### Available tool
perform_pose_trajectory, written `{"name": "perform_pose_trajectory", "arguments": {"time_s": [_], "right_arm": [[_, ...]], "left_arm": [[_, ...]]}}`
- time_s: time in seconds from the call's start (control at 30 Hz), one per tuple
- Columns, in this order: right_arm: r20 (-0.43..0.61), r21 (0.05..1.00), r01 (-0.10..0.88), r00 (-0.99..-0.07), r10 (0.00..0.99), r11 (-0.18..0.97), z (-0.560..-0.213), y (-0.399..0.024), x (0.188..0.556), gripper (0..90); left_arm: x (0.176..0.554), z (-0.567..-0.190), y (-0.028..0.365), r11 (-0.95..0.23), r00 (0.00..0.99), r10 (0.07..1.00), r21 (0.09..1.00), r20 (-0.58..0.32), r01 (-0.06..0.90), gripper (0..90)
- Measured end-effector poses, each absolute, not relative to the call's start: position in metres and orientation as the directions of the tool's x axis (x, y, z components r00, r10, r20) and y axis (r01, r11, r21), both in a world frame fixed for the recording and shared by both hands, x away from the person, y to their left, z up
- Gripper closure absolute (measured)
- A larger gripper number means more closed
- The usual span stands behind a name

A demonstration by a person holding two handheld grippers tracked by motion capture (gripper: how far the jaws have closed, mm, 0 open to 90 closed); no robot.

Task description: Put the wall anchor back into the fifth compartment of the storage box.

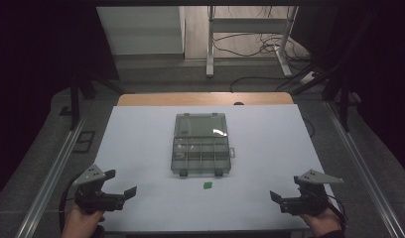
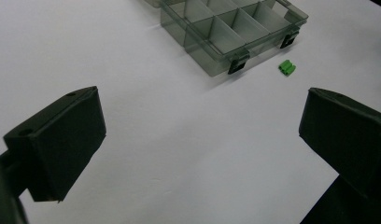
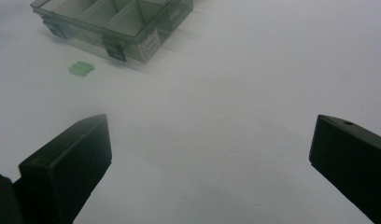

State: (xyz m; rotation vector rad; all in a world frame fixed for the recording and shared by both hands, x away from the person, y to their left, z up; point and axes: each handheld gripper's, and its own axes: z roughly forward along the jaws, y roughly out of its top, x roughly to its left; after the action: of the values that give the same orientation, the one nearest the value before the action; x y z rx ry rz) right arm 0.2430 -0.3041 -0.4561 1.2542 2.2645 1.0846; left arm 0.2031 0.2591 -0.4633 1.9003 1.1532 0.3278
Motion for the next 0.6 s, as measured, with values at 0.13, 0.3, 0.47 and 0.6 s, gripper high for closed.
{"name": "perform_pose_trajectory", "arguments": {"time_s": [0.13, 0.3, 0.47, 0.6], "right_arm": [[0.072, 0.754, 0.573, -0.558, 0.826, 0.321, -0.456, -0.304, 0.243, 0.0], [0.087, 0.755, 0.579, -0.551, 0.830, 0.306, -0.454, -0.304, 0.242, 0.0], [0.106, 0.760, 0.584, -0.546, 0.831, 0.286, -0.452, -0.305, 0.241, 0.0], [0.109, 0.759, 0.584, -0.549, 0.829, 0.287, -0.452, -0.305, 0.241, 0.0]], "left_arm": [[0.204, -0.461, 0.255, -0.225, 0.549, 0.816, 0.776, -0.180, 0.590, 1.0], [0.206, -0.459, 0.250, -0.252, 0.563, 0.808, 0.764, -0.171, 0.594, 1.0], [0.211, -0.458, 0.243, -0.270, 0.571, 0.804, 0.753, -0.167, 0.600, 1.0], [0.216, -0.457, 0.237, -0.267, 0.580, 0.793, 0.749, -0.186, 0.606, 1.0]]}}
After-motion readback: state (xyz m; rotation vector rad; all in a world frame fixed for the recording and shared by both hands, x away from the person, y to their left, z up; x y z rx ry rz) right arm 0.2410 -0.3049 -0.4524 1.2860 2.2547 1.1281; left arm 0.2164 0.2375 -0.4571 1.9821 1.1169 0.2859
